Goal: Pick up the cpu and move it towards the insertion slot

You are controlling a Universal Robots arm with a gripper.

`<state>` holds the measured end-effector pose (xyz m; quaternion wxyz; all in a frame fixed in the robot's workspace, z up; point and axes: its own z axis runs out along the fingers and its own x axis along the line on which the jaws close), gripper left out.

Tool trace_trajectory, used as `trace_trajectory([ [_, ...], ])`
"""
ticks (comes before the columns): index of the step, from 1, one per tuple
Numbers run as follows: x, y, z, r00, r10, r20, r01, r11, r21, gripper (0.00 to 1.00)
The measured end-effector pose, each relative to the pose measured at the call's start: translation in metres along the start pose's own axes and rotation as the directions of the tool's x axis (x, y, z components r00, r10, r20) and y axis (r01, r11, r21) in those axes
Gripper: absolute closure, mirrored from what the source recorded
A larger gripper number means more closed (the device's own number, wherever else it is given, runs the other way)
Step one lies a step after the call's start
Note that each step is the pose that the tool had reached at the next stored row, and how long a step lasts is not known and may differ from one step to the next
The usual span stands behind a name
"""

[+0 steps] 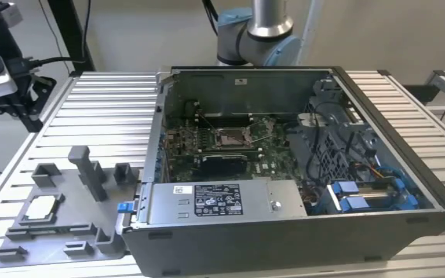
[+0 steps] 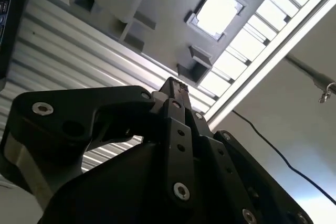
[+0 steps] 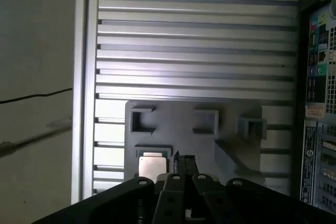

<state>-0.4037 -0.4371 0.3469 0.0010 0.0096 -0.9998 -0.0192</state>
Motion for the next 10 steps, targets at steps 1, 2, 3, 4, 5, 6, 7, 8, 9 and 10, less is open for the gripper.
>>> trace_trajectory([
  [1, 0.0017, -0.0023, 0.0003, 1.0, 0.0, 0.0, 0.0, 1.0, 0.0, 1.0],
  [2, 0.0035, -0.0044, 0.0007, 1.0, 0.0, 0.0, 0.0, 1.0, 0.0, 1.0],
  [3, 0.0052, -0.0066, 0.0009, 1.0, 0.0, 0.0, 0.0, 1.0, 0.0, 1.0],
  [4, 0.0069, -0.0089, 0.0013, 1.0, 0.0, 0.0, 0.0, 1.0, 0.0, 1.0],
  [5, 0.0087, -0.0113, 0.0016, 1.0, 0.0, 0.0001, 0.0, 1.0, 0.0, 1.0],
  [6, 0.0104, -0.0136, 0.0019, 1.0, 0.0, 0.0, 0.0, 1.0, 0.0, 1.0],
  [7, 0.0122, -0.016, 0.0022, 1.0, 0.0, 0.0, 0.0, 1.0, 0.0, 1.0],
  [8, 0.014, -0.0184, 0.0025, 1.0, 0.0, 0.0, 0.0, 1.0, 0.0, 1.0],
  [9, 0.0156, -0.0205, 0.0028, 1.0, 0.0, 0.0001, 0.0, 1.0, 0.0, 1.0],
  [10, 0.0173, -0.0224, 0.0033, 1.0, 0.0, 0.0001, 0.0, 1.0, 0.0, 1.0],
])
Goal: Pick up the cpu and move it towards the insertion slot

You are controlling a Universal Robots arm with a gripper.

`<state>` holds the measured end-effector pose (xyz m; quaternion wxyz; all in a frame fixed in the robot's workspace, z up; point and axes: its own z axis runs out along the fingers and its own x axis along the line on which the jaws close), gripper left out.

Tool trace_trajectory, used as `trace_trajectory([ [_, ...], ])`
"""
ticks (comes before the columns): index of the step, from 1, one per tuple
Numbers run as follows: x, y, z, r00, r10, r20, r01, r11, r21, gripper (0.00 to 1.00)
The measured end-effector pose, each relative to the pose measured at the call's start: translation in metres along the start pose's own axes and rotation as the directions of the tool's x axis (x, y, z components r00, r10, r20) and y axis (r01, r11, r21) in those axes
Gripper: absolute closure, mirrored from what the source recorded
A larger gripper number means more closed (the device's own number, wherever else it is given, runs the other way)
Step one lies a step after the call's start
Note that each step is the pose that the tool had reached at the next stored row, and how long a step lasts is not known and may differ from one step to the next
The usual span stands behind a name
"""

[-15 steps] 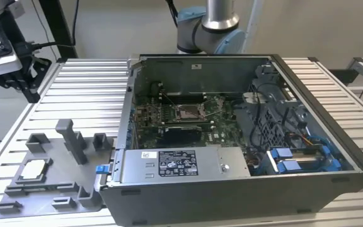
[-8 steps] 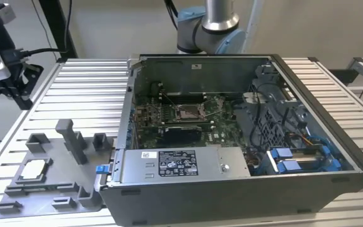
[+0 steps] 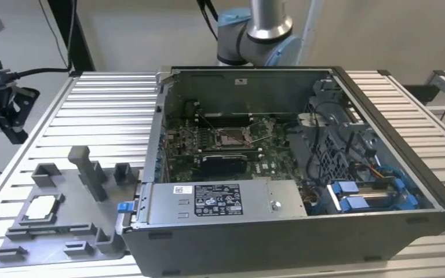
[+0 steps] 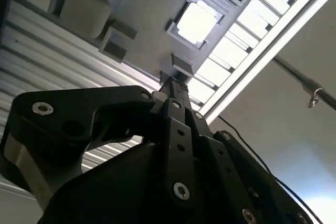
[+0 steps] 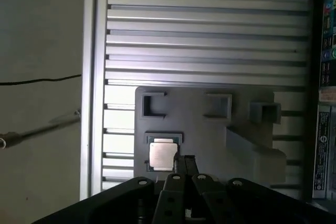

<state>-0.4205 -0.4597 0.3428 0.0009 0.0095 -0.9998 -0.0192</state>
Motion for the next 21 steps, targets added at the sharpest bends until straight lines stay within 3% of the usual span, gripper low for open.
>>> trace_trajectory([
  [5, 0.0081, -0.0075, 0.002, 1.0, 0.0, -0.0002, 0.0, 1.0, 0.0001, 1.0],
  [15, 0.0225, -0.0127, 0.0052, 1.0, 0.0, 0.0, 0.0, 1.0, 0.0, 1.0],
  [21, 0.0234, -0.0129, 0.0052, 1.0, 0.0, -0.0001, 0.0, 1.0, 0.0001, 1.0],
])
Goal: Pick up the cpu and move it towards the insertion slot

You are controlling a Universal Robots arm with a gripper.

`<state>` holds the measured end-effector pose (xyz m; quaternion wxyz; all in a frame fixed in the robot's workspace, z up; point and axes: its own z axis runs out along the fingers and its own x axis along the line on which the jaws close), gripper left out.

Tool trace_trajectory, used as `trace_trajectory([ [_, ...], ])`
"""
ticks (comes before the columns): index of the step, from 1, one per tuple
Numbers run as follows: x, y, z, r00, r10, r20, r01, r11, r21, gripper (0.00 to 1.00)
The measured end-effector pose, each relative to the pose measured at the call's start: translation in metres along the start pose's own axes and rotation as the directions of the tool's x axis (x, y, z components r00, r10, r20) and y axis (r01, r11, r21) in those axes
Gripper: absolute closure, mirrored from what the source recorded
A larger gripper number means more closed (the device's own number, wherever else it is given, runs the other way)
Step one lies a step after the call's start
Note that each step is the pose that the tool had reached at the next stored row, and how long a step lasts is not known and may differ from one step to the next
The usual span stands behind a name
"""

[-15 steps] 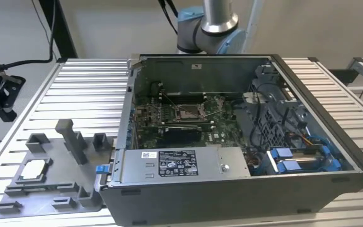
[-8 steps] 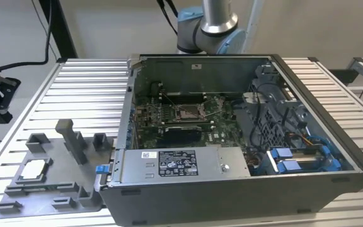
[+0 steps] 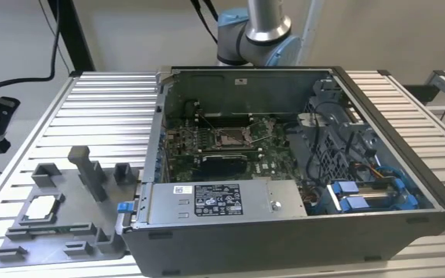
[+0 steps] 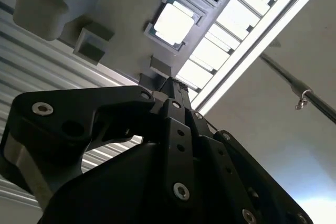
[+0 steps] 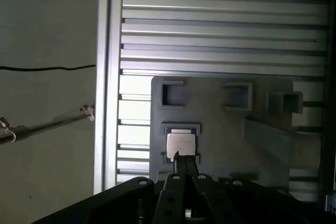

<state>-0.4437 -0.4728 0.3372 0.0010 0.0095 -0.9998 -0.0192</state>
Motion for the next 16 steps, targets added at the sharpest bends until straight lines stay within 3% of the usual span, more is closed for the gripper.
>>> trace_trajectory([
  [11, 0.0007, -0.0001, 0.0, 1.0, 0.0, 0.0, 0.0, 1.0, 0.0, 1.0],
  [12, 0.0008, -0.0001, 0.0, 1.0, 0.0, 0.0001, 0.0, 1.0, 0.0, 0.0],
  [16, 0.001, -0.0001, 0.0001, 1.0, 0.0, 0.0001, 0.0, 1.0, 0.0, 0.0],
])
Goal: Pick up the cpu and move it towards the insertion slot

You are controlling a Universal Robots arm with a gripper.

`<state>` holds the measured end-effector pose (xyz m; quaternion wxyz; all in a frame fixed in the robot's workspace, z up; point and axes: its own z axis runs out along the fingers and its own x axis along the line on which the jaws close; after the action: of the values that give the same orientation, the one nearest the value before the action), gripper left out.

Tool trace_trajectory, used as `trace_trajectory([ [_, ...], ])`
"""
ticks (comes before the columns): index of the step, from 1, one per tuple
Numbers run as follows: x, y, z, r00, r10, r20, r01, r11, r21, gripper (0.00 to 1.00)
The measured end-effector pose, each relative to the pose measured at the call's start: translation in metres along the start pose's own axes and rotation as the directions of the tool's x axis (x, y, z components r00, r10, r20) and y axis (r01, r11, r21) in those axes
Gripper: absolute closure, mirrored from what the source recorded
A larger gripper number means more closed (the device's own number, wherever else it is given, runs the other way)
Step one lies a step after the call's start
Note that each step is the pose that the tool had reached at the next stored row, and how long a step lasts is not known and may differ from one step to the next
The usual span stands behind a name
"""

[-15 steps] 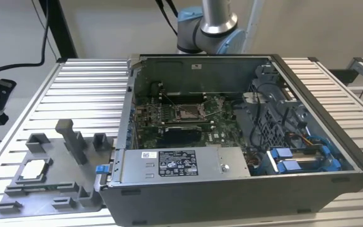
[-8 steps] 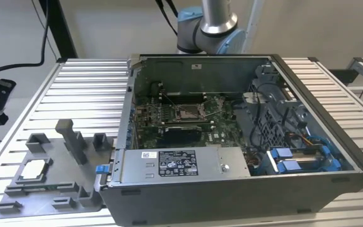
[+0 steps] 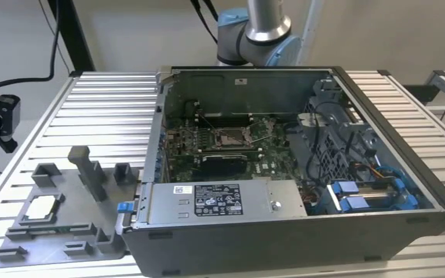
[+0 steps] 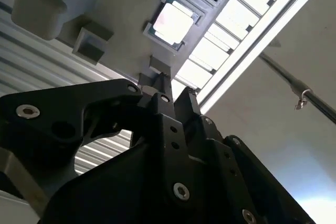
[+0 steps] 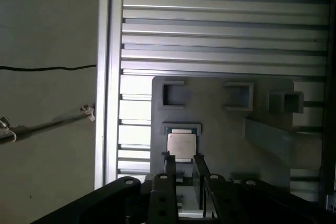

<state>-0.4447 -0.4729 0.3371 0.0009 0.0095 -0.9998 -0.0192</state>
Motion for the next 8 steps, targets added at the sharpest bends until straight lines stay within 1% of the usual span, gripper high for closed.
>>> trace_trajectory([
  [8, 0.0005, -0.0001, 0.0, 1.0, 0.0, -0.0001, 0.0, 1.0, 0.0, 0.0],
])
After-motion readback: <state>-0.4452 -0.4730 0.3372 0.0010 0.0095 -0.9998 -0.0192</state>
